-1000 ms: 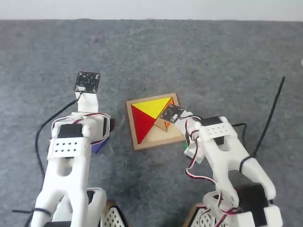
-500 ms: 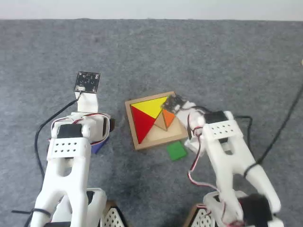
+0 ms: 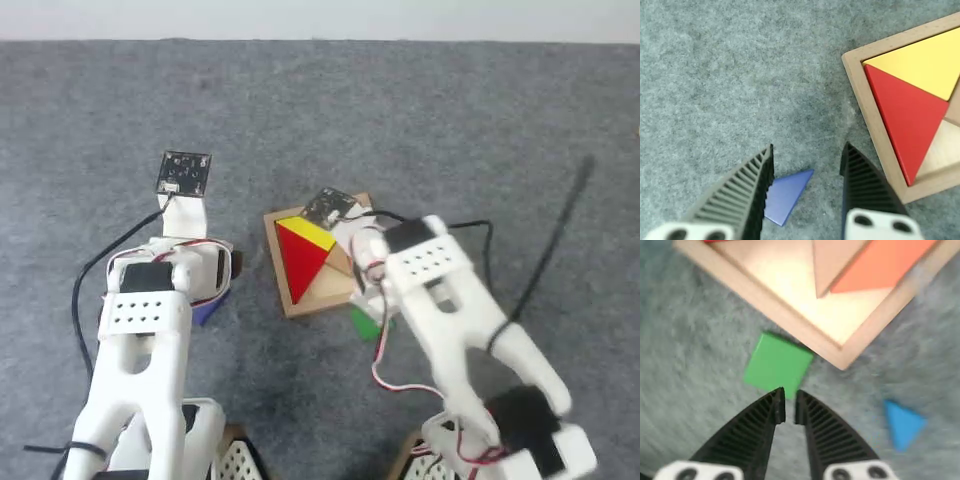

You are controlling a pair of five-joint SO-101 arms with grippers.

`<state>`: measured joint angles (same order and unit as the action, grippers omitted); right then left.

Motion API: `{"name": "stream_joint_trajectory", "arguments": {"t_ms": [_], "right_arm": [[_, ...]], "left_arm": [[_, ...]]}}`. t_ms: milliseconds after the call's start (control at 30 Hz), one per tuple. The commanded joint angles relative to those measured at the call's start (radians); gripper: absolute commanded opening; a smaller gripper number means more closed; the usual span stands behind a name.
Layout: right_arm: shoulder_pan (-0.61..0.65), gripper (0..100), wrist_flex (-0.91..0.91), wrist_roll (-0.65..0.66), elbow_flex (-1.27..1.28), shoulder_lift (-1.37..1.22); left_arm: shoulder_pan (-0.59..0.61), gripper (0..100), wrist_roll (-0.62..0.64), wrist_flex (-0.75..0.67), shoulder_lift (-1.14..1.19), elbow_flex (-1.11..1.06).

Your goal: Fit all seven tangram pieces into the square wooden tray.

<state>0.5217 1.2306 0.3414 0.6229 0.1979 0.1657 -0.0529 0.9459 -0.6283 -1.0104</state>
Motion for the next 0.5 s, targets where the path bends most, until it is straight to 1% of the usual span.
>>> {"name": "stream_joint_trajectory", "arguments": {"t_ms": [0,367,400,467], "right_arm": [[0.047,13.2,-0.041,-0.226,-0.023,-0.013],[0.048,14.2,-0.056,-0.216,0.061,0.002],[0.050,14.2,-0.058,-0.222,0.064,0.002],[0.059,14.3,-0.059,-0.278,0.064,0.002]], "left_arm": [[0.003,22,0.000,0.005,-0.011,0.022],[0.003,22,0.000,0.005,-0.011,0.021],[0.003,22,0.000,0.003,-0.009,0.021],[0.003,22,0.000,-0.021,-0.005,0.019]]}}
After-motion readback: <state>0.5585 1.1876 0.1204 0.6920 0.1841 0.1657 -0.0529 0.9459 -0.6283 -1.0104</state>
